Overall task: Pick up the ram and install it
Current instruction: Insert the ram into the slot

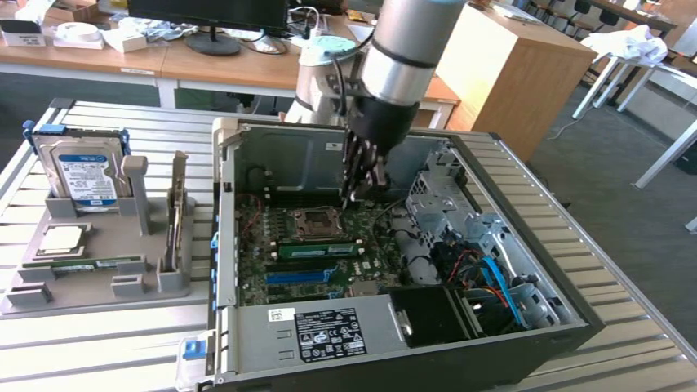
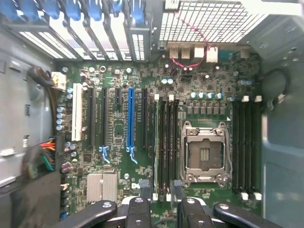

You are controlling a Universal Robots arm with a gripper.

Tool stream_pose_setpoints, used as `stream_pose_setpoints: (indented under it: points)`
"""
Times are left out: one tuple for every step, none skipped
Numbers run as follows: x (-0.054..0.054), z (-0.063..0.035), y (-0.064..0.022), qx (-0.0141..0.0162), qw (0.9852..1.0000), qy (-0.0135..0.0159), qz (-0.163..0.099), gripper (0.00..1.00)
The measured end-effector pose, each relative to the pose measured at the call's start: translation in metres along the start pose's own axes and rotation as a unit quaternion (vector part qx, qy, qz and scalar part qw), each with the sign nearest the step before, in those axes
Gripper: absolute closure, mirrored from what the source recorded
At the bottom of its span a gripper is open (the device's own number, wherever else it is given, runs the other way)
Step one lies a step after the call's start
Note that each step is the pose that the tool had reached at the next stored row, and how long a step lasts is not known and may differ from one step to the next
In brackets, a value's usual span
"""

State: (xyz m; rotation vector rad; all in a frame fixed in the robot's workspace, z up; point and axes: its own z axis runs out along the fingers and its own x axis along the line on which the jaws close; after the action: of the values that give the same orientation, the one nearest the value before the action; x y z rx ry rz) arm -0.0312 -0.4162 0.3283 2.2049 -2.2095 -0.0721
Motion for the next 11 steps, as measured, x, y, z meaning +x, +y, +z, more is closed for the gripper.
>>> stream_pose_setpoints:
  points:
    - [0.000,-0.0040,0.0002,0.0000,1.0000,0.0000,0.000,0.69]
    - [0.000,-0.0078,0.0003,0.0000,1.0000,0.0000,0.000,0.69]
    - [0.000,-0.0115,0.0005,0.0000,1.0000,0.0000,0.000,0.69]
    - [0.000,-0.0153,0.0007,0.0000,1.0000,0.0000,0.000,0.69]
    - [0.000,-0.0189,0.0009,0.0000,1.0000,0.0000,0.000,0.69]
    - [0.000,-0.0225,0.0010,0.0000,1.0000,0.0000,0.000,0.69]
    - [0.000,-0.0256,0.0012,0.0000,1.0000,0.0000,0.000,0.69]
    - [-0.001,-0.0280,0.0013,0.0000,1.0000,0.0000,0.000,0.69]
    - [-0.001,-0.0303,0.0014,0.0000,1.0000,0.0000,0.000,0.69]
    - [-0.001,-0.0325,0.0015,0.0000,1.0000,0.0000,0.000,0.69]
    - [-0.001,-0.0345,0.0016,0.0000,1.0000,0.0000,0.000,0.69]
